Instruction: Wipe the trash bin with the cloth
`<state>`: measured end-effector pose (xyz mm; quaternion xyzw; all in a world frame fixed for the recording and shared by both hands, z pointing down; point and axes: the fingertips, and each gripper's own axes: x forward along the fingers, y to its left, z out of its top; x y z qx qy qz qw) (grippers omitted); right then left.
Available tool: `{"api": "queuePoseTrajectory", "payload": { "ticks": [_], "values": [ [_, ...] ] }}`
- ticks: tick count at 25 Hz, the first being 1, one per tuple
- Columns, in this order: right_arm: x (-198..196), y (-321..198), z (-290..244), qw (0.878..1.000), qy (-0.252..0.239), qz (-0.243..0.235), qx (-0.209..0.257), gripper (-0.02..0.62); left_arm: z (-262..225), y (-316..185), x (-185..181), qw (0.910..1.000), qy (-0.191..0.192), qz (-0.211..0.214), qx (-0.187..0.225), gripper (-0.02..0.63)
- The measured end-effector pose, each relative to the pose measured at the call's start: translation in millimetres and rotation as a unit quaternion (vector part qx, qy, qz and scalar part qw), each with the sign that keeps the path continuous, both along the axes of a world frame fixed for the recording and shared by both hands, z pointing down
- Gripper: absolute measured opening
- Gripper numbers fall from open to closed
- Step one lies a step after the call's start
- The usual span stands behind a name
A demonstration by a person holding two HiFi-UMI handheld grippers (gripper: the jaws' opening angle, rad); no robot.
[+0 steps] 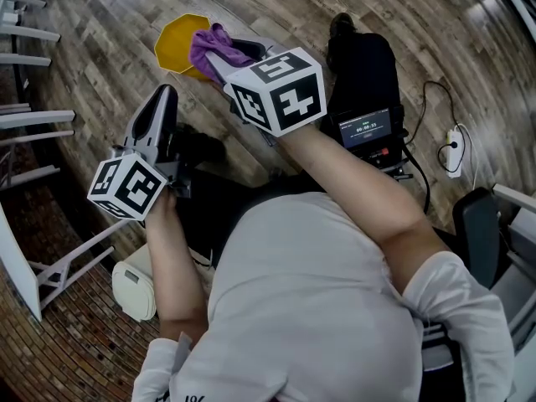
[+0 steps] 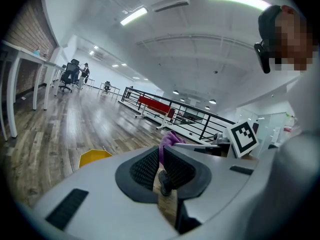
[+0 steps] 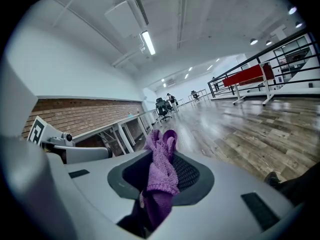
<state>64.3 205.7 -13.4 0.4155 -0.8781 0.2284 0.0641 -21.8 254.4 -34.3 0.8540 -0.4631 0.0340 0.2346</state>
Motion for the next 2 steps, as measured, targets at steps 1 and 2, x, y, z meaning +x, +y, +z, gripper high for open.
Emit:
{"api": "queuePoseTrajectory", "payload": {
  "ticks": [1,2],
  "values": [
    [0.1,0.2,-0.2,1.0,0.0,0.0,0.0,0.11,-0.1,0.3,0.5,1.0,0.0,0.0,0.0,0.031],
    [0.3,0.4,-0.3,1.0,0.0,-0.001,0.001,0.11,-0.2,0.5,0.9,1.0,0.0,0.0,0.0,0.031]
  ]
}}
